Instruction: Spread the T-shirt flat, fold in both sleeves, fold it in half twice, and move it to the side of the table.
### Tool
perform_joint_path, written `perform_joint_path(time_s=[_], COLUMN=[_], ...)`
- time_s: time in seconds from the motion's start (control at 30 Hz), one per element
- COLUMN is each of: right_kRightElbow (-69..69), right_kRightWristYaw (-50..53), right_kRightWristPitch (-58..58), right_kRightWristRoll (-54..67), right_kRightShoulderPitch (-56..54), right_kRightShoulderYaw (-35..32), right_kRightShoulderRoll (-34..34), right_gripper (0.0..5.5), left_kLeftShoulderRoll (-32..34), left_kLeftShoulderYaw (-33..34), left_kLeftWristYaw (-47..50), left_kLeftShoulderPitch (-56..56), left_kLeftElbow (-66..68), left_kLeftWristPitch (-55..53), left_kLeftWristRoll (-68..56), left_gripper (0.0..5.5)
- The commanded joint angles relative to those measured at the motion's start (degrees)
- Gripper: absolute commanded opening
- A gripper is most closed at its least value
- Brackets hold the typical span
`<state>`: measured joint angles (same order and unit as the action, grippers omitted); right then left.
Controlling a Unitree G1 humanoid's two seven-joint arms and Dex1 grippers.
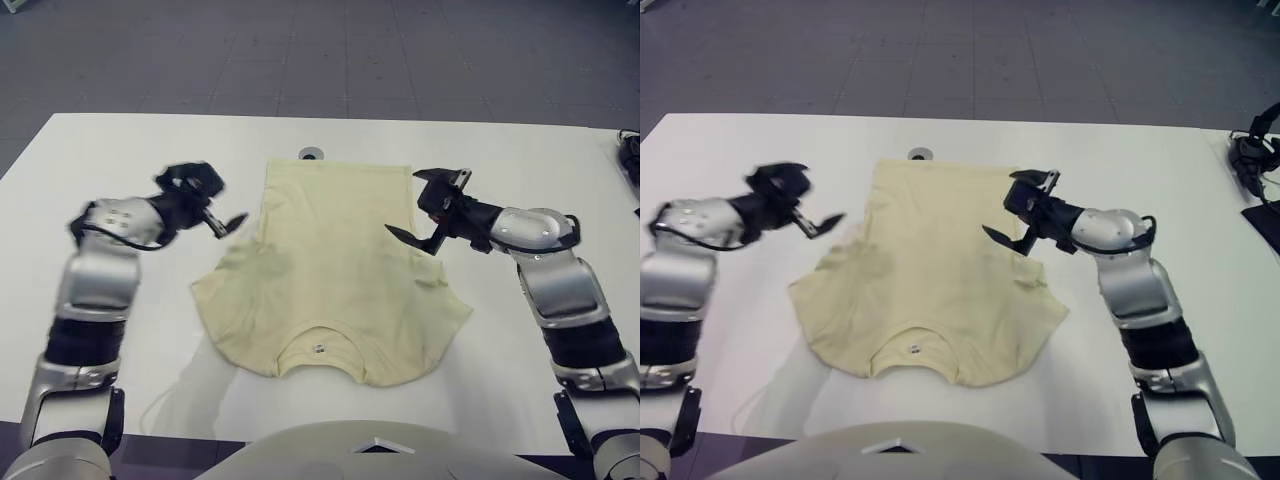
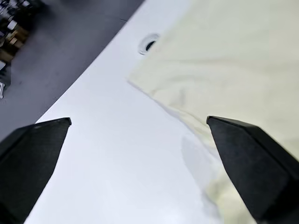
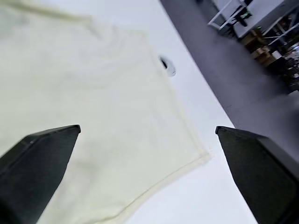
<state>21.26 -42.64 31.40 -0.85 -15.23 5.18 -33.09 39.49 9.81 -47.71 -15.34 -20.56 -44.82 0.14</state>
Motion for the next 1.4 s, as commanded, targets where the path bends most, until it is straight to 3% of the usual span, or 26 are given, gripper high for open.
perform_joint_path(time_s=[0.03,0.17,0.4,0.57,1.4], right_kRightElbow=[18.5,24.5,23.0,20.5,18.6], right_kRightWristYaw=[12.9,18.5,20.3,19.9,22.7], right_kRightWristPitch=[18.8,25.0,28.0,27.3,24.6], right_kRightWristRoll=[4.5,6.0,9.0,10.6,13.4], right_kRightShoulderPitch=[11.7,16.2,12.0,9.8,8.9], right_kRightShoulderYaw=[-12.1,-14.0,-13.7,-12.8,-9.5], right_kRightShoulderRoll=[13.4,20.4,19.1,16.3,12.6], right_gripper=[5.39,5.39,5.39,5.4,5.4], left_kLeftShoulderRoll=[-6.1,-6.5,-12.6,-15.0,-10.0], left_kLeftShoulderYaw=[14.8,13.9,10.4,10.5,9.1], left_kLeftWristYaw=[-1.3,-0.6,5.4,8.3,15.9], left_kLeftShoulderPitch=[22.2,30.8,27.3,25.1,25.5], left_kLeftElbow=[-18.5,-14.7,-3.7,0.9,2.6], left_kLeftWristPitch=[-27.2,-26.9,-21.9,-20.5,-17.2], left_kLeftWristRoll=[-8.0,-9.9,-14.0,-17.0,-22.6], left_gripper=[5.4,5.4,5.4,4.56,0.21])
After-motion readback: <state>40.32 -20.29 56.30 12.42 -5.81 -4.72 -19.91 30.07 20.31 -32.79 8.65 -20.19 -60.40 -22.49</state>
